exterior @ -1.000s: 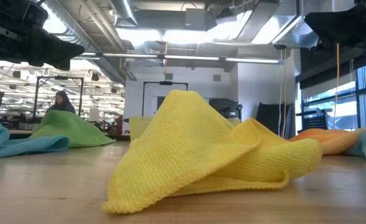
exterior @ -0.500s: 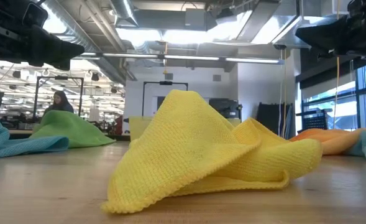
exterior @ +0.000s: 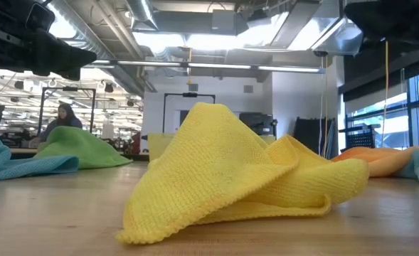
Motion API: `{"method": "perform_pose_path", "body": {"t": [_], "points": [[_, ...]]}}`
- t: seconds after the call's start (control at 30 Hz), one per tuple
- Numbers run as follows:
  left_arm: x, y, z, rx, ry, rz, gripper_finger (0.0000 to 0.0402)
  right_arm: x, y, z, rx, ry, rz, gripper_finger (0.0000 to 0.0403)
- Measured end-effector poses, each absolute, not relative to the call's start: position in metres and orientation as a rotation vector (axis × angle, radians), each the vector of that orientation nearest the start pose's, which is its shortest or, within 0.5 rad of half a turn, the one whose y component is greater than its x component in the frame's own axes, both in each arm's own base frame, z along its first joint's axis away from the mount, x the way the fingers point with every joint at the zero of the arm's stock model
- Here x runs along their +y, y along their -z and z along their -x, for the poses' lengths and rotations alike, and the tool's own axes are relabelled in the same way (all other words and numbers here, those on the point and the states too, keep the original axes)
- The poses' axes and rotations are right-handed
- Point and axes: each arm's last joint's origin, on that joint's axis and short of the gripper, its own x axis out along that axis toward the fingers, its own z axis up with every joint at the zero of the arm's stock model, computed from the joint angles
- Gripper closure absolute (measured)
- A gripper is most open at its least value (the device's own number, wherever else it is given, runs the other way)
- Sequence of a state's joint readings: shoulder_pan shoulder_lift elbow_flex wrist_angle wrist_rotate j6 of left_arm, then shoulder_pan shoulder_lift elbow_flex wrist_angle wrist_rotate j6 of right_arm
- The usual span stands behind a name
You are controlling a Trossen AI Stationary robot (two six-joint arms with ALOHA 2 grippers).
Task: Fold microfiber towels
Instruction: Fold the yellow towel
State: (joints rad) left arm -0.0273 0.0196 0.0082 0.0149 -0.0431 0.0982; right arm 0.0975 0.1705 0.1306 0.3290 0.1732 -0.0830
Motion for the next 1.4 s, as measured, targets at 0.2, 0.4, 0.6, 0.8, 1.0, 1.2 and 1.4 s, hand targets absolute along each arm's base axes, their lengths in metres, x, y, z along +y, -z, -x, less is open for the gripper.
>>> {"method": "perform_pose_path", "body": {"t": [0.2, 0.4, 0.6, 0.8, 1.0, 1.2, 1.4], "points": [[-0.001, -0.166, -0.098, -0.003, -0.016, -0.098, 0.0401, 0.007, -0.24, -0.124, -0.132, 0.079, 0.003, 0.037], [-0.001, -0.166, -0.098, -0.003, -0.016, -0.098, 0.0401, 0.019, -0.229, -0.146, 0.022, -0.085, -0.098, 0.037], [-0.001, -0.166, -0.098, -0.002, -0.016, -0.098, 0.0401, 0.036, -0.225, -0.156, 0.039, -0.188, -0.102, 0.037], [-0.001, -0.166, -0.098, -0.002, -0.016, -0.098, 0.0401, 0.054, -0.219, -0.167, 0.024, -0.258, -0.062, 0.037], [-0.001, -0.166, -0.098, -0.003, -0.016, -0.098, 0.0401, 0.067, -0.21, -0.182, 0.014, -0.268, -0.043, 0.0329], [-0.001, -0.166, -0.098, -0.003, -0.016, -0.098, 0.0401, 0.078, -0.2, -0.191, 0.008, -0.28, -0.052, 0.0243], [-0.001, -0.166, -0.098, -0.002, -0.015, -0.098, 0.0401, 0.083, -0.186, -0.199, 0.057, -0.205, -0.169, 0.0199]]}}
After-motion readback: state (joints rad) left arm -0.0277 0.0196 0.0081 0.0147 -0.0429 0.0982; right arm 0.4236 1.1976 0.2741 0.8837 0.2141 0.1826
